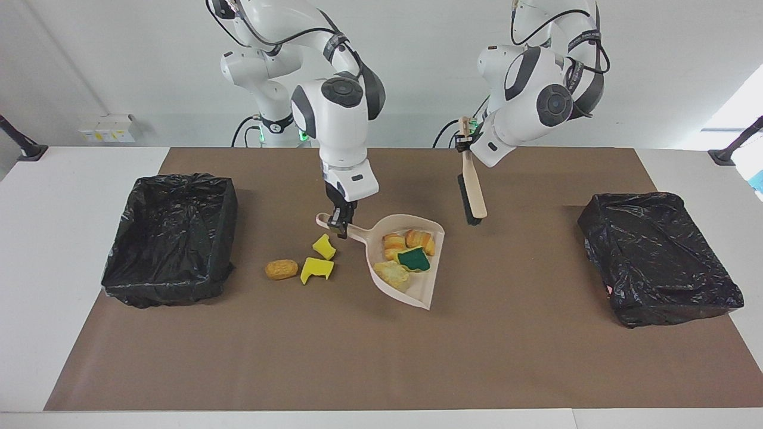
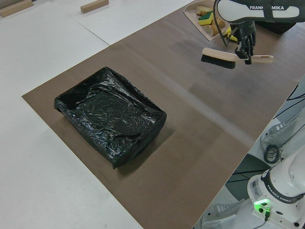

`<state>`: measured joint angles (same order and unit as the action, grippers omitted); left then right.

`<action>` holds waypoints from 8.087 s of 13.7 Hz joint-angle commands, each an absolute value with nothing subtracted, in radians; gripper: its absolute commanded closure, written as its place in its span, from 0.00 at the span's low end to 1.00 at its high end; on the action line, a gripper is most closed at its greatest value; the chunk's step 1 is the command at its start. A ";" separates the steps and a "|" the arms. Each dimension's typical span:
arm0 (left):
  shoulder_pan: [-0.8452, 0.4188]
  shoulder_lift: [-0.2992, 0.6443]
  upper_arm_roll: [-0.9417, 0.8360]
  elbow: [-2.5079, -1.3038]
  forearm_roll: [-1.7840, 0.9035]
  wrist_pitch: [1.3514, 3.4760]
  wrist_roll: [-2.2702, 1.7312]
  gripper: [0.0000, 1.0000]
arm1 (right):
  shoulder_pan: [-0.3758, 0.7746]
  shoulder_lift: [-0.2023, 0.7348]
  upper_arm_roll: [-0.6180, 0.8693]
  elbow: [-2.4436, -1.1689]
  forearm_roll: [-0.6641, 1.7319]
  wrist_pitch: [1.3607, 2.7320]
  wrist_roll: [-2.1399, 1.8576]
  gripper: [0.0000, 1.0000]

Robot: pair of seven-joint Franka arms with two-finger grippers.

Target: Sweep and dump trash in bin

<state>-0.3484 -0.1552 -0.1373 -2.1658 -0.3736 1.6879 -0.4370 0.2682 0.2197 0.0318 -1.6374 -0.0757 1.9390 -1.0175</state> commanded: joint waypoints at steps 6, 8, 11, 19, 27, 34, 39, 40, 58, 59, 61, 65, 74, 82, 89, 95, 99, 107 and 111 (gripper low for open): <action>-0.670 -0.111 -0.129 -2.278 -0.360 2.061 -0.698 1.00 | -0.060 0.209 0.038 -1.563 0.011 1.803 -1.489 1.00; -0.727 -0.063 -0.129 -2.278 -0.360 2.129 -0.738 1.00 | -0.129 0.207 0.034 -1.557 -0.009 1.778 -1.590 1.00; -0.758 -0.041 -0.129 -2.278 -0.360 2.155 -0.741 1.00 | -0.245 0.198 0.032 -1.557 -0.035 1.767 -1.790 1.00; -0.758 -0.028 -0.129 -2.338 -0.360 2.187 -0.614 1.00 | -0.417 0.132 0.034 -1.649 -0.323 1.922 -1.987 1.00; -0.752 -0.023 -0.127 -2.355 -0.362 2.191 -0.620 0.82 | -0.356 0.015 0.043 -1.864 -0.709 2.000 -1.709 1.00; -0.622 -0.041 -0.118 -2.278 -0.359 2.094 -0.653 0.00 | -0.327 -0.046 0.052 -1.836 -0.756 1.905 -1.677 1.00; -0.451 -0.077 -0.118 -2.201 -0.281 2.068 -0.638 0.00 | -0.327 -0.067 0.097 -1.782 -0.629 1.764 -1.585 1.00; -0.412 -0.084 -0.118 -2.186 -0.252 2.069 -0.626 0.00 | -0.327 -0.069 0.112 -1.782 -0.559 1.746 -1.547 1.00; 0.031 -0.100 -0.106 -1.662 -0.034 1.497 0.051 0.00 | 0.075 0.165 0.337 -1.780 -0.157 1.917 0.209 1.00; 0.031 -0.100 -0.095 -1.642 -0.037 1.483 0.051 0.00 | 0.119 0.210 0.337 -1.752 -0.153 1.940 0.292 1.00; 0.031 -0.100 -0.091 -1.640 -0.038 1.480 0.043 0.00 | 0.202 0.317 0.336 -1.695 -0.169 1.979 0.475 1.00; 0.031 -0.101 -0.078 -1.640 -0.048 1.500 0.037 0.00 | 0.327 0.555 0.330 -1.447 -0.195 1.987 0.713 1.00; 0.028 -0.107 -0.080 -1.649 -0.061 1.511 0.040 0.00 | 0.338 0.640 0.336 -1.361 -0.236 2.054 0.772 0.00; 0.028 -0.117 -0.081 -1.654 -0.061 1.509 0.041 0.00 | 0.354 0.272 0.348 -1.770 -0.124 2.040 0.819 0.00; 0.012 -0.103 -0.094 -1.661 -0.066 1.555 0.028 0.00 | 0.526 -0.006 0.348 -2.247 -0.046 2.336 1.006 0.00; -0.165 0.012 -0.100 -1.664 -0.109 1.845 -0.207 0.00 | 0.626 -0.021 0.348 -2.404 -0.046 2.477 1.143 0.13; -0.320 0.184 -0.101 -1.599 -0.107 2.011 -0.340 0.00 | 0.624 -0.023 0.347 -2.398 -0.048 2.468 1.177 0.24; -0.479 0.391 -0.101 -1.595 -0.083 2.189 -0.410 0.00 | 0.626 -0.048 0.347 -2.398 -0.061 2.390 1.183 0.39; -0.523 0.451 -0.100 -1.601 -0.074 2.189 -0.413 0.00 | 0.617 -0.060 0.347 -2.398 -0.063 2.358 1.173 0.95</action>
<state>-0.4802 0.4059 -0.1162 -1.6218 -0.0960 2.1811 -0.4078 0.6258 -0.0212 0.3461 -2.3814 -0.0637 2.3787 1.1623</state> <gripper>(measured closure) 0.000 0.612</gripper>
